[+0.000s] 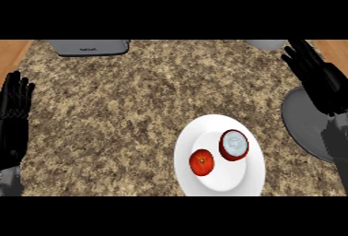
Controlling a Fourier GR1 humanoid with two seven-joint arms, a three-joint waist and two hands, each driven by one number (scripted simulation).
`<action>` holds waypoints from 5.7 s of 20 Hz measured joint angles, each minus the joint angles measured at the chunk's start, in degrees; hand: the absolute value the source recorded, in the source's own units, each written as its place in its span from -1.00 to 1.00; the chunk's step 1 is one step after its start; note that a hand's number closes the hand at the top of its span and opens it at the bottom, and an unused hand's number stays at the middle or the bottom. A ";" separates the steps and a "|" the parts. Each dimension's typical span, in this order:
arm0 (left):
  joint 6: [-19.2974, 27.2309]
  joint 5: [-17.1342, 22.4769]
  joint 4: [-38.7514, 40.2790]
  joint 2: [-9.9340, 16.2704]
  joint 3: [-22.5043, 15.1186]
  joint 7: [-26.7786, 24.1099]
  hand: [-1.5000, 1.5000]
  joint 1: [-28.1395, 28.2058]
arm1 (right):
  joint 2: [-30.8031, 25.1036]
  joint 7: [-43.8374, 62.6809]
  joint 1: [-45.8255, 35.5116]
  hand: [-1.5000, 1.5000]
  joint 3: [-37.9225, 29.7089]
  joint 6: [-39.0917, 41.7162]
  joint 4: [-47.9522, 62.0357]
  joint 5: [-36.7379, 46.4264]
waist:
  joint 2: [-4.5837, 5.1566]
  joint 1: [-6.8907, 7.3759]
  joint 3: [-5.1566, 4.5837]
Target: Pick the can from the plate and place it in the pan
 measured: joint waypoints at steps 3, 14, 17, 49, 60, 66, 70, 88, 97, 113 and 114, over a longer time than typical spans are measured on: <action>-0.16 -0.15 0.32 -0.82 -1.22 3.36 0.00 -1.93 | 0.54 -1.44 -0.24 1.00 0.09 2.53 -2.77 -1.14 | 0.46 0.81 -0.33; -0.96 5.05 2.51 -3.92 -3.83 17.05 0.00 -3.56 | -9.36 -18.31 10.16 -1.00 1.37 8.13 -15.15 13.58 | 0.54 -0.52 -0.61; -1.99 5.56 2.88 -4.04 -3.77 18.05 0.00 -3.73 | -13.12 -23.45 15.72 -1.00 -1.00 8.29 -16.76 18.24 | 0.63 -0.06 -0.64; -3.79 1.08 3.82 -8.89 -3.09 21.48 0.00 -7.24 | -15.75 9.71 -0.90 -1.00 27.21 38.83 -31.91 50.22 | 0.86 2.16 -0.74; -6.45 -0.20 3.34 -10.02 -0.83 21.55 0.00 -6.08 | -8.59 17.01 0.88 -1.00 30.80 43.89 -39.25 61.90 | 0.83 2.00 -0.72; -7.82 -1.14 3.72 -10.92 0.79 21.52 0.00 -5.97 | -2.82 17.48 1.86 -1.00 33.01 44.54 -36.86 67.59 | 0.88 2.05 -0.72; -8.12 -1.98 2.28 -11.24 1.44 22.67 0.00 -5.86 | -0.38 17.36 1.49 -1.00 33.81 44.46 -33.31 71.69 | 0.88 2.11 -0.71; -9.89 -5.06 1.98 -14.64 3.77 25.25 0.00 -7.33 | 5.02 6.89 2.63 -1.00 32.85 38.38 -18.49 84.73 | 0.90 2.08 -0.70; -11.83 -6.27 3.01 -16.04 4.83 23.13 0.00 -6.16 | 9.08 1.80 3.57 -1.00 31.34 32.98 -10.04 89.30 | 0.92 2.09 -0.71; -13.68 -7.09 1.91 -16.75 6.87 24.24 0.00 -5.58 | 11.49 -11.09 4.23 1.00 28.52 22.44 -3.01 94.46 | 0.49 2.07 -0.92; -13.36 -7.69 1.96 -17.40 6.44 23.59 0.00 -5.28 | 12.00 -10.88 4.24 1.00 28.05 23.17 -3.82 94.44 | 0.56 2.03 -0.88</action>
